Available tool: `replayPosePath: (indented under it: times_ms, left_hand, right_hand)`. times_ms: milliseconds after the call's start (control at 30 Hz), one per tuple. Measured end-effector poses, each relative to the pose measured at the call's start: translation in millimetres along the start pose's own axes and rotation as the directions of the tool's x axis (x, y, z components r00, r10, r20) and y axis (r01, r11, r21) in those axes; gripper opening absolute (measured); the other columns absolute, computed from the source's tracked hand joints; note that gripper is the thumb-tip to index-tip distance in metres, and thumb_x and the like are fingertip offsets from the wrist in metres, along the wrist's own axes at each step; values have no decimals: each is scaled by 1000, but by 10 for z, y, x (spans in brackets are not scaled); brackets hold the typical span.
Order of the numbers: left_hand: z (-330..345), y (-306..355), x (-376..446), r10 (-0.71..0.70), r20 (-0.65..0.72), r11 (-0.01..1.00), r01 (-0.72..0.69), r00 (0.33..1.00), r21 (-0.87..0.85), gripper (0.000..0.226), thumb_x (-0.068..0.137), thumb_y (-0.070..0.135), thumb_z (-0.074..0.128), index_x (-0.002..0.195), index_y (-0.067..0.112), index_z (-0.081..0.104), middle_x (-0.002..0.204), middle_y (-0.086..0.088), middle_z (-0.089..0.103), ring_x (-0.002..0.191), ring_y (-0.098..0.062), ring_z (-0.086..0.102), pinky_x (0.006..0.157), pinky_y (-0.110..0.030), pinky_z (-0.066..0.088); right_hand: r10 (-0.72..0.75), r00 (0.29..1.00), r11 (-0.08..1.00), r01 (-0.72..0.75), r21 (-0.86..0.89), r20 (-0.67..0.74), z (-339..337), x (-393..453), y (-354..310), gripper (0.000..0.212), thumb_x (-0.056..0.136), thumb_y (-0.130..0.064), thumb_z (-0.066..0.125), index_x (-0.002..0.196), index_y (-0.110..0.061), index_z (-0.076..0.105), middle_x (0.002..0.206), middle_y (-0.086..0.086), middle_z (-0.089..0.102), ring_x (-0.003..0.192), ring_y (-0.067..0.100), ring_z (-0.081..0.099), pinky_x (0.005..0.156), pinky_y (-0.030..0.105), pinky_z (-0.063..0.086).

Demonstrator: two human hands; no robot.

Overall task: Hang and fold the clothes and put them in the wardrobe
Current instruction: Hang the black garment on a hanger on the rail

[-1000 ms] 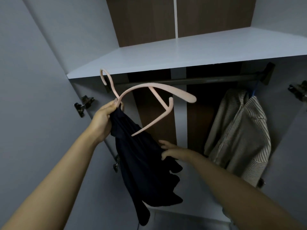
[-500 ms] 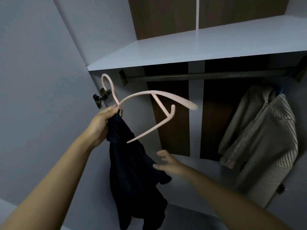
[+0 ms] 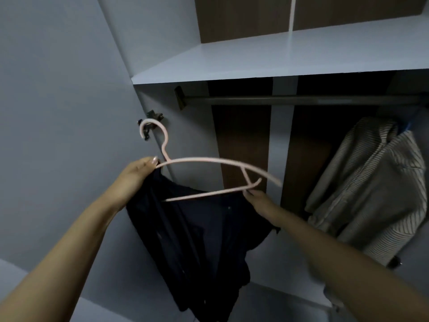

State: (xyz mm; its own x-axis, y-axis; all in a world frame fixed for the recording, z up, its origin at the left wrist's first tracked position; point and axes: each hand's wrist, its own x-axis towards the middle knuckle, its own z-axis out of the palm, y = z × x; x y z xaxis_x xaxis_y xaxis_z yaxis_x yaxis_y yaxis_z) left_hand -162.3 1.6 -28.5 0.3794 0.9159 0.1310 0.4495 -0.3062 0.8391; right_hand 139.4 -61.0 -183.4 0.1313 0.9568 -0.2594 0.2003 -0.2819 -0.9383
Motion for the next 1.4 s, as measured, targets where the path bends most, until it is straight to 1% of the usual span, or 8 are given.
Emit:
replayPosePath:
  times_ms: [267,467,567,867,933,1067,1200,1400]
  left_hand:
    - [465,-8,86,148,173,962,-183,974,204,33,102,20,46,69,18,51,61,16,52,61,2,46,64,-14,37]
    - [743,330,239,278,192,930,-314,941,189,23,102,22,46,85,18,61,83,2,64,82,-12,58,80,-29,42]
    - [805,517,257,349,199,912,-381,916,155,19,100,22,51,90,19,66,90,5,67,89,-7,61,81,-18,41]
    - [952,1009,146,504,-61,856,-489,862,166,20,96,30,56,97,20,73,89,10,68,82,-1,59,67,-11,39]
    - [931,1111,113,529,-48,844,-520,847,130,19,97,31,56,96,22,73,87,12,68,82,0,60,66,-10,41]
    - [782,1363,210,533,-4,845,-532,846,53,21,96,35,57,96,22,74,87,14,69,83,2,61,65,-2,38]
    - [493,1706,486,565,-42,821,-567,824,-72,17,94,36,60,86,26,71,84,15,69,84,-1,62,71,-12,42]
    - [188,2300,870,641,-52,747,-639,765,-184,16,94,34,60,88,24,71,87,9,70,83,-7,61,81,-29,47]
  right_hand:
    - [17,972,996,-38,-86,-236,-1358,-461,-837,38,100,-38,51,81,-13,73,75,3,75,66,16,72,53,17,52]
    - [-53,930,979,-23,-202,-365,-1547,-820,-1161,41,103,-31,46,81,-4,67,71,9,69,57,17,65,57,23,51]
    - [-51,882,986,-31,-166,-469,-1581,-1036,-1311,39,103,-29,46,73,-8,60,67,9,63,54,18,58,51,20,46]
    - [-102,778,959,-88,-268,-620,-1452,-1544,-1873,35,103,-33,44,85,-8,60,76,11,61,66,24,57,66,27,45]
    - [-120,764,974,-33,-224,-634,-1374,-1607,-1978,34,103,-33,45,90,-7,61,82,14,62,72,26,59,74,32,49]
    - [-238,708,970,209,-125,-665,-1195,-1758,-2230,35,102,-31,50,74,-11,53,70,10,54,58,19,53,58,23,42]
    - [-402,605,869,488,-78,-687,-1086,-1951,-2614,34,99,-30,56,71,-10,55,65,7,55,55,15,54,54,23,45]
    - [-591,531,796,505,-333,-607,-1046,-2069,-3317,30,94,-33,63,68,-20,56,67,-1,53,60,10,49,57,20,41]
